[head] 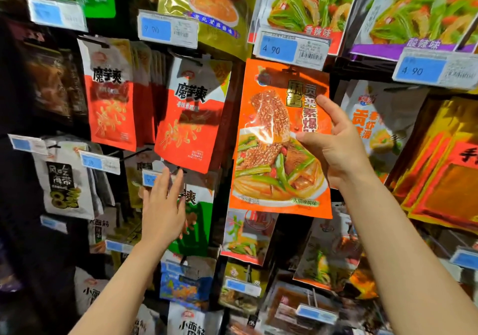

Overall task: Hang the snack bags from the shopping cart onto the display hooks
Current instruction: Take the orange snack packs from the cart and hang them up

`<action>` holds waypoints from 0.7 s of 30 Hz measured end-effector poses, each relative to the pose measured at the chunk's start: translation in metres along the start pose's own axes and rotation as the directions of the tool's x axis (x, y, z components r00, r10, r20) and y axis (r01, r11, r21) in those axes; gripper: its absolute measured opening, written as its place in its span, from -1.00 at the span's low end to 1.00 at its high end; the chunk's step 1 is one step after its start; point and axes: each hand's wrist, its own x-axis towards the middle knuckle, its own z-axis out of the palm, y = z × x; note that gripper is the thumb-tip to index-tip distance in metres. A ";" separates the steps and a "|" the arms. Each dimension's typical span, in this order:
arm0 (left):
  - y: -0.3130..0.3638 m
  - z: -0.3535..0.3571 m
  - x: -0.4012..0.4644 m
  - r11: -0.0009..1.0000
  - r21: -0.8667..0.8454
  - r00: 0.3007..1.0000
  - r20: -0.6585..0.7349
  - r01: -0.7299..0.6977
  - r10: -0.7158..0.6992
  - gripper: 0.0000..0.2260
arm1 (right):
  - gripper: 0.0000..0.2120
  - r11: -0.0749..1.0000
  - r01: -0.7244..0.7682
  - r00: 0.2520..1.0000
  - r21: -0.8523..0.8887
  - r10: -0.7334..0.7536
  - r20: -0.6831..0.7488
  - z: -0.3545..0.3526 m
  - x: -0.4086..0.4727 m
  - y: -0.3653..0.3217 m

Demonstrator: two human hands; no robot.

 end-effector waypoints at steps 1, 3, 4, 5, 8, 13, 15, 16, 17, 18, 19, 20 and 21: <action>0.000 -0.001 0.000 1.000 -0.009 1.000 0.001 -0.004 0.004 -0.44 | -0.27 1.000 -0.001 1.000 -0.013 0.001 -0.021 0.002 0.003 0.000; 0.000 -0.002 -0.001 1.000 -0.020 1.000 0.001 -0.003 0.003 -0.44 | -0.26 0.999 -0.002 0.999 -0.047 0.000 -0.052 0.005 0.012 0.002; 0.001 -0.003 -0.001 1.000 -0.023 1.000 0.002 -0.003 0.003 -0.45 | -0.26 0.998 -0.001 0.998 -0.067 -0.003 -0.062 0.007 0.018 0.005; 0.000 -0.004 -0.002 1.000 -0.023 1.000 0.008 -0.004 0.004 -0.47 | -0.26 0.996 -0.005 0.997 -0.087 -0.001 -0.072 0.009 0.022 0.008; -0.002 -0.004 -0.001 0.998 -0.055 0.998 0.056 0.015 -0.012 -0.45 | -0.26 0.980 -0.035 0.993 -0.196 0.013 -0.115 0.016 0.035 0.018; -0.006 -0.008 0.008 0.983 -0.159 0.979 0.192 0.096 -0.065 -0.50 | -0.23 0.929 -0.073 0.982 -0.363 0.004 -0.187 0.024 0.058 0.032; -0.010 -0.009 0.008 0.985 -0.152 0.976 0.212 0.082 -0.048 -0.46 | -0.28 0.898 -0.094 0.979 -0.431 0.004 -0.205 0.027 0.062 0.036; -0.012 -0.009 0.009 0.985 -0.156 0.974 0.221 0.077 -0.041 -0.43 | -0.31 0.871 -0.117 0.978 -0.478 0.017 -0.207 0.028 0.063 0.038; -0.014 -0.010 0.010 0.984 -0.158 0.971 0.236 0.077 -0.038 -0.39 | -0.33 0.829 -0.153 0.977 -0.538 0.046 -0.208 0.029 0.063 0.039; -0.014 -0.011 0.010 0.985 -0.154 0.968 0.247 0.077 -0.037 -0.37 | -0.32 0.780 -0.183 0.976 -0.599 0.070 -0.206 0.029 0.064 0.040; -0.014 -0.012 0.011 0.986 -0.143 0.965 0.259 0.081 -0.041 -0.38 | -0.30 0.735 -0.197 0.976 -0.649 0.087 -0.198 0.028 0.066 0.041; -0.013 -0.014 0.011 0.988 -0.128 0.961 0.271 0.088 -0.050 -0.40 | -0.28 0.695 -0.205 0.977 -0.690 0.100 -0.189 0.029 0.066 0.041; -0.012 -0.015 0.011 0.989 -0.115 0.958 0.282 0.095 -0.059 -0.42 | -0.26 0.664 -0.207 0.977 -0.718 0.107 -0.183 0.029 0.068 0.041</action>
